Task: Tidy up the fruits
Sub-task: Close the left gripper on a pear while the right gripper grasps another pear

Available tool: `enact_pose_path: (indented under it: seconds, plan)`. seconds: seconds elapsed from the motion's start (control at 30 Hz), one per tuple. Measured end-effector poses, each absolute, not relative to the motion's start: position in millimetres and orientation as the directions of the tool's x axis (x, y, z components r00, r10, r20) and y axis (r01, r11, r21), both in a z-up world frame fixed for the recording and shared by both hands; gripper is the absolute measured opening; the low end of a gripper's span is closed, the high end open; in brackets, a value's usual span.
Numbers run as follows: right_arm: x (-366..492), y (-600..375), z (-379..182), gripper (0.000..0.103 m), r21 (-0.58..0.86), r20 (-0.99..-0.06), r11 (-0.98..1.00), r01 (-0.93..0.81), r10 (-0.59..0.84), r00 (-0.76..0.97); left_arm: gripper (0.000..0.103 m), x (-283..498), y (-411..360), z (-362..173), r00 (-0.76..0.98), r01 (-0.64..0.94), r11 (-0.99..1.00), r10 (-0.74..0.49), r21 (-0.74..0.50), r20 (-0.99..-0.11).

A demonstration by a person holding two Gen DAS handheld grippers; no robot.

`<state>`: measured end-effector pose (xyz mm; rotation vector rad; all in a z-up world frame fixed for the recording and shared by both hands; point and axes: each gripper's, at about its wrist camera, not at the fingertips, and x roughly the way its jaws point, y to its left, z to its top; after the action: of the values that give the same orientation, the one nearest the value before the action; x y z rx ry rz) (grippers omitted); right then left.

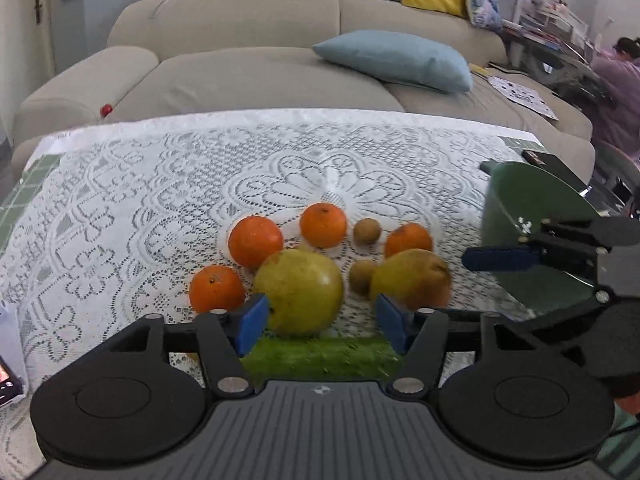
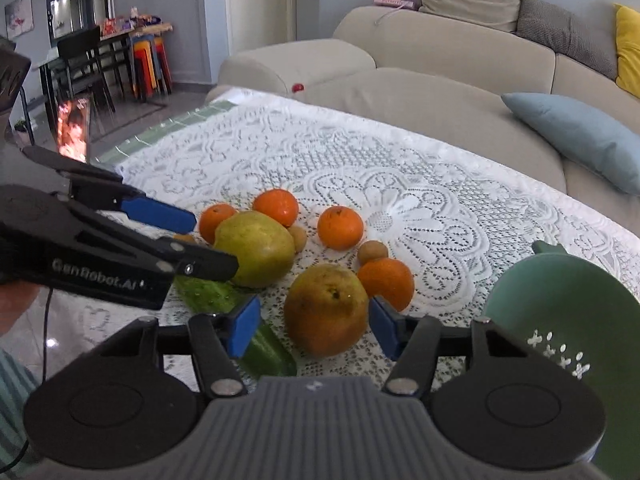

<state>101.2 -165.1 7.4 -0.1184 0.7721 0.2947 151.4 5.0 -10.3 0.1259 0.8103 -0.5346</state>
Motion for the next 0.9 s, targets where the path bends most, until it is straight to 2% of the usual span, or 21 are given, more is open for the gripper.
enact_pose_path:
  seconds: [0.2, 0.37, 0.53, 0.9]
  plan:
    - [113.7, -161.2, -4.1, 0.057, -0.037, -0.712, 0.953, -0.299, 0.185, 0.678, 0.082, 169.8, -1.0, -19.1, 0.567, 0.493, 0.869, -0.359, -0.044, -0.742]
    - [121.8, -162.5, -12.2, 0.057, -0.020, -0.728, 0.957, -0.289, 0.184, 0.661, 0.084, 176.2, -9.3, -23.1, 0.555, 0.513, 0.858, -0.360, -0.033, -0.750]
    - [129.1, -165.1, -19.3, 0.058, 0.028, -0.744, 0.960, -0.278, 0.206, 0.636, 0.087, 180.3, -20.0, -31.3, 0.578, 0.512, 0.857, -0.299, 0.053, -0.759]
    - [131.3, -166.5, -23.7, 0.058, 0.047, -0.747, 0.960, -0.275, 0.217, 0.629, 0.077, 182.7, -31.3, -39.8, 0.584, 0.522, 0.846, -0.265, 0.105, -0.767]
